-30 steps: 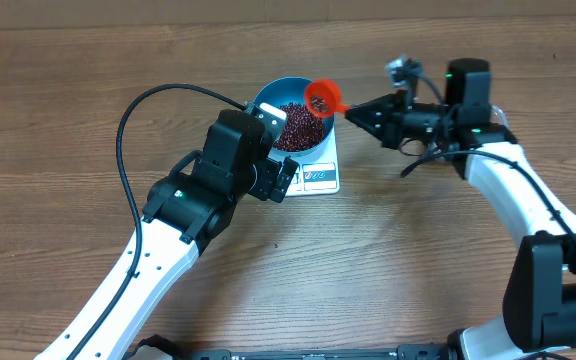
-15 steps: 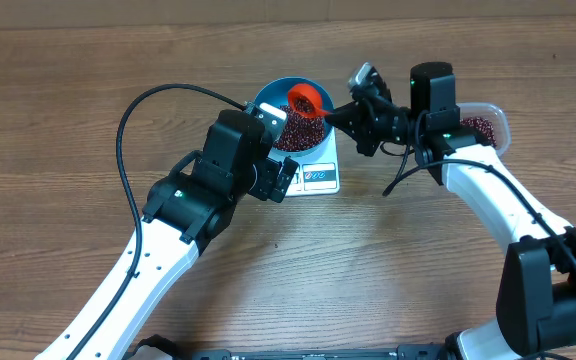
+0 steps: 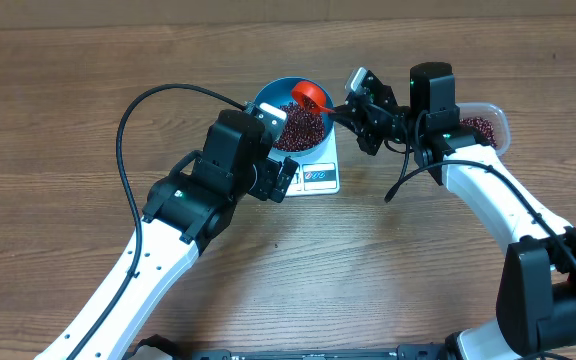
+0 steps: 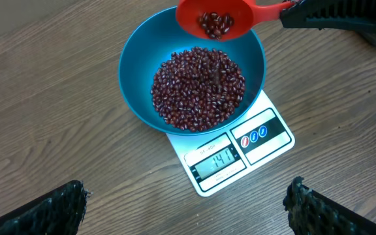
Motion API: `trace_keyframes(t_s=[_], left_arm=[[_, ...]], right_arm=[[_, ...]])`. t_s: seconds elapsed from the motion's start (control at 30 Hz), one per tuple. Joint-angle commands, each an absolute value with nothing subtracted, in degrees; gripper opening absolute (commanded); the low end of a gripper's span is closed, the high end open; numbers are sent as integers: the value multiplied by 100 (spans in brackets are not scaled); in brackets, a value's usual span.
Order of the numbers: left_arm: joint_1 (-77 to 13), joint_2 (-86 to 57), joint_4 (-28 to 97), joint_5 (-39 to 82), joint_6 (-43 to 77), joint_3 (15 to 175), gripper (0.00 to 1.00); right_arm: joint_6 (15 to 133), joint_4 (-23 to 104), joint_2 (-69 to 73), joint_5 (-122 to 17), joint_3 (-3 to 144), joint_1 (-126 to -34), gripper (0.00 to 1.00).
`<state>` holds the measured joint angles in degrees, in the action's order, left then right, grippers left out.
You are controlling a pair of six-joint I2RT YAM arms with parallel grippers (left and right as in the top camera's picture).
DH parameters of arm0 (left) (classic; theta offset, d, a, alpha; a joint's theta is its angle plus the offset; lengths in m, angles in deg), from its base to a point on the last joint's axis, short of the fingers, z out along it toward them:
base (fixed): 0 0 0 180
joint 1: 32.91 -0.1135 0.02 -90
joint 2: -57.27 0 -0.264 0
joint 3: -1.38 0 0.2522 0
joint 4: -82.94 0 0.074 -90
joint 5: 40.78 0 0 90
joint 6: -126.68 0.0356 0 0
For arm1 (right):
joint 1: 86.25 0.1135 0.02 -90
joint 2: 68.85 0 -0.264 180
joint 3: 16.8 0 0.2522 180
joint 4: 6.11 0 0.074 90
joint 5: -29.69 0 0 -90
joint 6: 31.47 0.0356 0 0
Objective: Scoop item into bowl and weigh 150g on scale
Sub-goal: 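Tilt the red scoop further to empty beans into the teal bowl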
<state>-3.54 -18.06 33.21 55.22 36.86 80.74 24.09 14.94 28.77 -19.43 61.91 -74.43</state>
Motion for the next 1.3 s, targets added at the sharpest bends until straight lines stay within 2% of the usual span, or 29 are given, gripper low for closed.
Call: trace_keyframes(t_s=[0.0, 1.27], left_arm=[[-365, -1699, 3339, 5472, 3735, 8087, 100], [-365, -1699, 3339, 5472, 3735, 8087, 100]], right_arm=[[2300, 1453, 2836, -1980, 6340, -7430, 4], [2049, 1326, 2836, -2048, 6340, -7437, 4]])
